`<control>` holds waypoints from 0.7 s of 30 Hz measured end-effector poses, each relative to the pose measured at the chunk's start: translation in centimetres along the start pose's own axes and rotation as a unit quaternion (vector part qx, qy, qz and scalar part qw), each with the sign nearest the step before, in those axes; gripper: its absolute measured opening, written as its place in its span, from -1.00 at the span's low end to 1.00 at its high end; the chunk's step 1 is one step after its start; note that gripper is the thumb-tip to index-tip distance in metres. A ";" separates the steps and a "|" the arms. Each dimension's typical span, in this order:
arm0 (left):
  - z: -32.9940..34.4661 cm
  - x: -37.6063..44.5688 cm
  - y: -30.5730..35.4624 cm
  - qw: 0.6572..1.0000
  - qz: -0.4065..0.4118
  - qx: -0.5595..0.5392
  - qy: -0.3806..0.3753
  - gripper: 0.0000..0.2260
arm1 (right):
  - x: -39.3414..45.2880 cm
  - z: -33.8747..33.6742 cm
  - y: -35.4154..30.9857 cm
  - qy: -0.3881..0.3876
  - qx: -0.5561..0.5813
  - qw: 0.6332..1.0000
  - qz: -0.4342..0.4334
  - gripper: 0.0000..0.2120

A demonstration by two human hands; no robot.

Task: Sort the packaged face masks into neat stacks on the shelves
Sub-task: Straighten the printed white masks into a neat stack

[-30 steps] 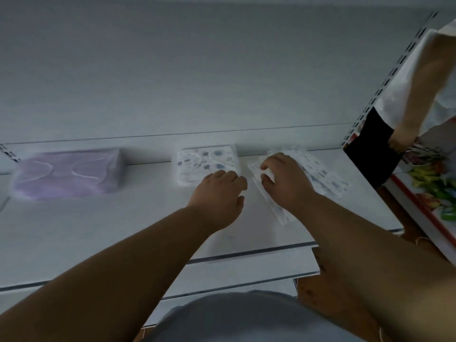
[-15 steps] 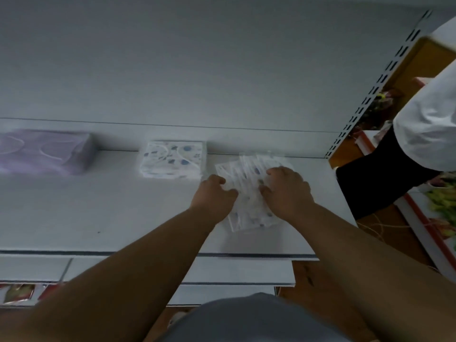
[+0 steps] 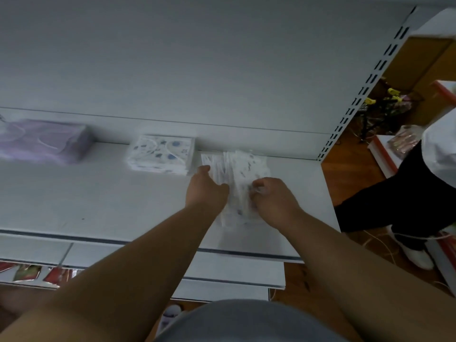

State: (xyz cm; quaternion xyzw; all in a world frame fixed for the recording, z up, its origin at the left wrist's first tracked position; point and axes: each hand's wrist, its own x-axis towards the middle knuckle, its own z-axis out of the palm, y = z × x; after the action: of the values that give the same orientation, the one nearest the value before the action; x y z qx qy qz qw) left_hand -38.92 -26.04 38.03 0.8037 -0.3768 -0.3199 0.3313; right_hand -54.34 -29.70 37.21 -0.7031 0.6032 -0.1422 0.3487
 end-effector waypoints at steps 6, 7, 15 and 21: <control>-0.2 0.1 0.0 0.998 0.044 0.049 0.021 -0.57 | -0.6 0.2 0.1 0.022 0.118 0.993 0.006 -0.73; -0.2 0.1 0.1 0.998 0.039 0.046 0.019 -0.56 | -0.6 0.2 0.1 0.026 0.157 0.987 0.021 -0.74; -0.7 1.4 0.8 0.962 -0.131 -0.219 -0.095 -0.44 | -1.1 0.2 -0.7 -0.009 0.293 0.956 0.026 -0.75; -2.1 1.6 0.6 0.949 -0.076 -0.294 -0.085 -0.55 | -1.4 0.3 -0.7 0.042 0.359 0.931 0.055 -0.54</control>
State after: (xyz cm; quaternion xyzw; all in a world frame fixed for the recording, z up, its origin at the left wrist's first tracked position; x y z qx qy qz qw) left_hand -36.72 -27.07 39.31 0.6666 -0.2309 -0.5080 0.4943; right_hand -53.94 -28.24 37.81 -0.4903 0.5636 -0.3597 0.5591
